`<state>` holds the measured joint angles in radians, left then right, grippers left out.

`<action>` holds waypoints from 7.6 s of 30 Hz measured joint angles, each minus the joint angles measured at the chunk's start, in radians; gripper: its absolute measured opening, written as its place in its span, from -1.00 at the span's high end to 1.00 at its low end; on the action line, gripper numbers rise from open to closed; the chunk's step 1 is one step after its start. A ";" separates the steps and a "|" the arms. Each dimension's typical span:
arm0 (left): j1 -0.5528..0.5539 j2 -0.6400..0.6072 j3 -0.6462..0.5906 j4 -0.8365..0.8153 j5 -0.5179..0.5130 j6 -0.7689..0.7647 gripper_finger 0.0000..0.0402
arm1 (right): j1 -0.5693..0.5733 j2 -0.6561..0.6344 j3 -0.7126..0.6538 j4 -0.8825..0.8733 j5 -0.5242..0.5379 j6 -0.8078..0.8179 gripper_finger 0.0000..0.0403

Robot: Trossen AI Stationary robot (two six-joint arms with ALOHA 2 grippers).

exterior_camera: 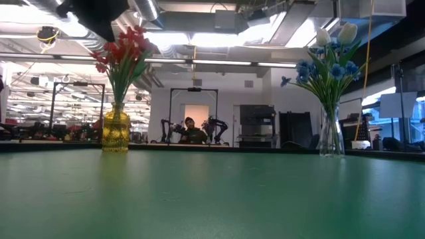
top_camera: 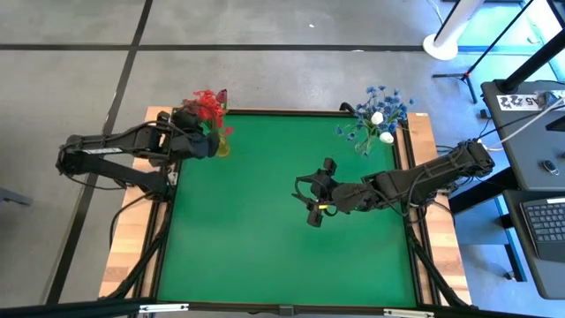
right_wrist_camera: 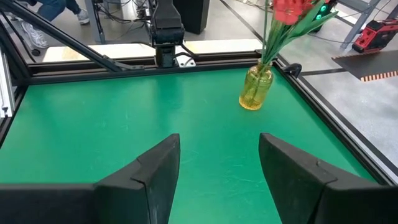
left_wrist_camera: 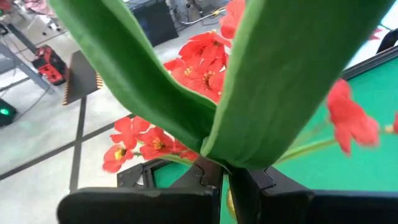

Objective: Sort flowers into vase by color
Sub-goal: Put the dark red flower into the yellow vase, then return to Home Position

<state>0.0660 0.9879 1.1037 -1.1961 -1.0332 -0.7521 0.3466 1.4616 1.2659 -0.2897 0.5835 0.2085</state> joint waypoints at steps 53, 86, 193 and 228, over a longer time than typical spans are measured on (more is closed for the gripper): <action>0.097 0.037 -0.265 0.361 0.302 0.211 0.45 | 0.001 0.000 0.000 -0.001 -0.053 0.023 -0.07; -0.002 -0.077 0.061 -0.044 0.538 0.180 -0.29 | 0.001 0.000 0.000 0.002 -0.053 0.024 -0.07; 0.238 -0.767 -1.096 1.449 1.285 0.449 1.00 | -0.576 -1.407 -1.197 0.298 -0.760 -0.159 1.00; 0.239 -0.766 -1.096 1.395 1.278 0.467 1.00 | -0.576 -1.401 -1.255 0.323 -0.528 -0.187 0.95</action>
<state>0.3046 0.2214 0.0074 0.1989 0.2451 -0.2852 -0.2295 0.0608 0.0105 0.0333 0.0558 0.0218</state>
